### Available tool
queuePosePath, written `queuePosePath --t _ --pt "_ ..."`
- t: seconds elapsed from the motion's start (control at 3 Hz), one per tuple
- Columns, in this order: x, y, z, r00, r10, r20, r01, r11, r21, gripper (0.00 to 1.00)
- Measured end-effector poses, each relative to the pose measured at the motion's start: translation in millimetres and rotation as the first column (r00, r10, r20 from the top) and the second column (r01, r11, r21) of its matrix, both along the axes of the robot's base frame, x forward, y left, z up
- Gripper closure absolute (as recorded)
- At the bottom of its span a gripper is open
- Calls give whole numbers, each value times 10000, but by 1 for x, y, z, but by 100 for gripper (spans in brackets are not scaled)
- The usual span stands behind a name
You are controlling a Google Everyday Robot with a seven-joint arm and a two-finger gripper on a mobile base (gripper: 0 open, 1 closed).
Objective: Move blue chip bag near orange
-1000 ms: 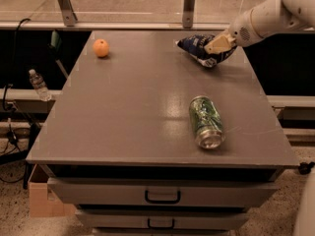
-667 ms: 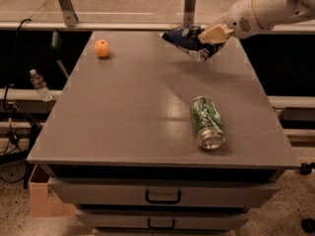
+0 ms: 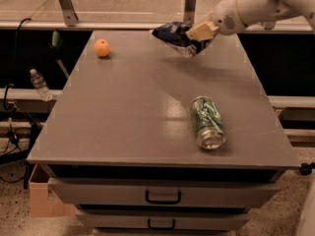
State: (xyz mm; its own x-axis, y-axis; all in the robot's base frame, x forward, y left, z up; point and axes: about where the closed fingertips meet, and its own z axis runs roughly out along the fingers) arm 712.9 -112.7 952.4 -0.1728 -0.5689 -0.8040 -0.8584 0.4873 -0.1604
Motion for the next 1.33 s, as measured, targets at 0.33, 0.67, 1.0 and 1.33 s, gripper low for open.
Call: queuePosePath --t 0.33,0.67,1.0,1.33 --pt "37 43 -7 9996 112 277 -116 9998 154 100" --pt "71 89 -13 9988 244 424 -265 9985 482 100" --pt "83 133 -19 9977 555 388 -583 9954 764 100" --pt "90 161 -34 9980 619 97 -625 9954 730 83"
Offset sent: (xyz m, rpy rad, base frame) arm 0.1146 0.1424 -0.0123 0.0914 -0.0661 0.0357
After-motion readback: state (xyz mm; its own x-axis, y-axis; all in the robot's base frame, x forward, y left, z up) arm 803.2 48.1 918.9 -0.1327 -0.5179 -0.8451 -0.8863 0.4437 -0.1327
